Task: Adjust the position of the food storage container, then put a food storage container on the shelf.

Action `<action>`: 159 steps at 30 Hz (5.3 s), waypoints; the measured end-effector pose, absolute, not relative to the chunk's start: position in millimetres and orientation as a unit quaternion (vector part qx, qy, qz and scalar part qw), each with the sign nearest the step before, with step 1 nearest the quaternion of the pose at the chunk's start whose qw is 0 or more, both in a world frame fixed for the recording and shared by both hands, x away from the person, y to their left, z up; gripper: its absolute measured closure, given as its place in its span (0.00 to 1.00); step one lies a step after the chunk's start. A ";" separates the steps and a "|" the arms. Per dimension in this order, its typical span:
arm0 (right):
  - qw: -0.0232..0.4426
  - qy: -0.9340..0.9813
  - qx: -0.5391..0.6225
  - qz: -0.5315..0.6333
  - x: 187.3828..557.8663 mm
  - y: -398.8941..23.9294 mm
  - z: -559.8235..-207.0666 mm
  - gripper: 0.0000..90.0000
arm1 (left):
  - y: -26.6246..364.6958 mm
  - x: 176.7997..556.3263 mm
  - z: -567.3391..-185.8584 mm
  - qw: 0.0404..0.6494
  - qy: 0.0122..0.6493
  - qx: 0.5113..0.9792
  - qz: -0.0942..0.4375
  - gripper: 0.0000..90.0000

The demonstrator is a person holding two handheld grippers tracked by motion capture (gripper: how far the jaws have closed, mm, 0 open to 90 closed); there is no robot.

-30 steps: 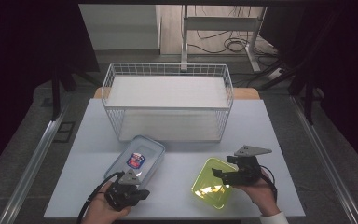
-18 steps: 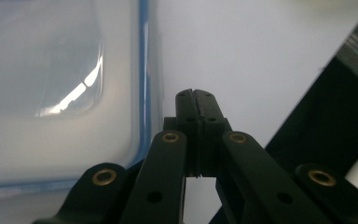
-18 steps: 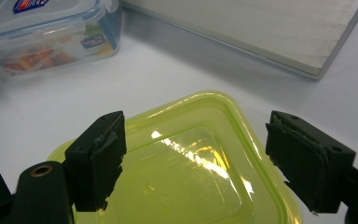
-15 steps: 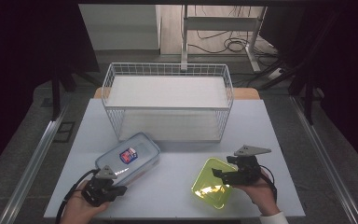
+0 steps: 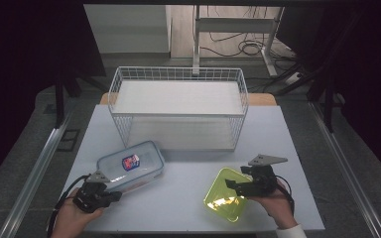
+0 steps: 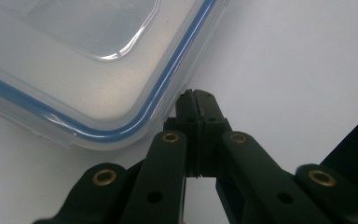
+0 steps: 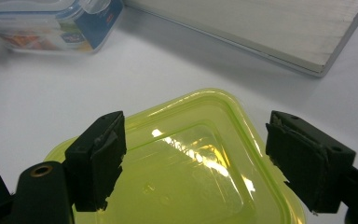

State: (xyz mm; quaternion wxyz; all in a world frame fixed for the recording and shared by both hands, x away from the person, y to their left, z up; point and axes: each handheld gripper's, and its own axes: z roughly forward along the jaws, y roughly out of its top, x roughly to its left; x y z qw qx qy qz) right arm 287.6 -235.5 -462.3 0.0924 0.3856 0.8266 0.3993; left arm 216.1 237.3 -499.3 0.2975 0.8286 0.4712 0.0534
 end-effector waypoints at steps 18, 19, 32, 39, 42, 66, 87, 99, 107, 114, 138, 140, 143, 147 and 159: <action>0.091 0.827 0.383 0.402 287.4 -234.0 -461.0 0.22 | 225.0 299.8 -450.5 0.356 0.482 0.789 0.137 1.00; 0.090 0.827 0.384 0.401 287.5 -234.1 -461.4 0.22 | 224.4 311.6 -451.1 0.353 0.486 0.788 0.138 1.00; 0.086 0.828 0.386 0.398 288.8 -236.2 -464.4 0.22 | 219.5 355.1 -468.6 0.324 0.490 0.791 0.171 1.00; 0.086 0.828 0.387 0.396 289.1 -236.0 -465.2 0.22 | 218.3 362.6 -475.3 0.318 0.483 0.798 0.172 1.00; 0.086 0.828 0.387 0.396 289.2 -236.3 -465.4 0.22 | 218.8 363.5 -476.7 0.318 0.484 0.797 0.172 1.00; 0.088 0.832 0.385 0.390 288.1 -232.9 -465.3 0.22 | 208.6 355.0 -476.2 0.336 0.452 0.816 0.129 1.00; 0.091 0.833 0.384 0.388 287.4 -230.8 -465.0 0.22 | 176.2 336.0 -473.1 0.344 0.397 0.846 0.093 1.00; 0.088 0.825 0.373 0.416 279.3 -221.8 -451.8 0.21 | 216.5 303.4 -438.9 0.381 0.466 0.795 0.073 0.57; 0.081 0.819 0.371 0.431 274.8 -216.0 -448.0 0.17 | 228.4 269.5 -439.8 0.387 0.502 0.772 0.043 0.22; 0.074 0.814 0.376 0.436 270.5 -210.3 -445.7 0.17 | 246.1 257.1 -440.5 0.395 0.520 0.755 0.056 0.19; 0.032 0.806 0.402 0.432 258.9 -151.6 -441.7 0.17 | 277.2 249.6 -461.7 0.424 0.545 0.723 0.010 0.11; 0.030 0.809 0.397 0.433 257.2 -143.6 -441.7 0.16 | 280.7 249.8 -464.5 0.427 0.550 0.717 0.008 0.11; 0.024 0.810 0.395 0.432 255.7 -134.3 -443.3 0.16 | 285.0 250.9 -473.6 0.428 0.557 0.712 -0.014 0.10; 0.015 0.810 0.398 0.431 255.6 -126.3 -446.3 0.15 | 290.8 251.7 -484.1 0.433 0.567 0.700 -0.034 0.10; -0.012 0.806 0.414 0.424 264.7 -93.7 -452.9 0.14 | 293.6 255.0 -508.1 0.431 0.585 0.684 -0.069 0.11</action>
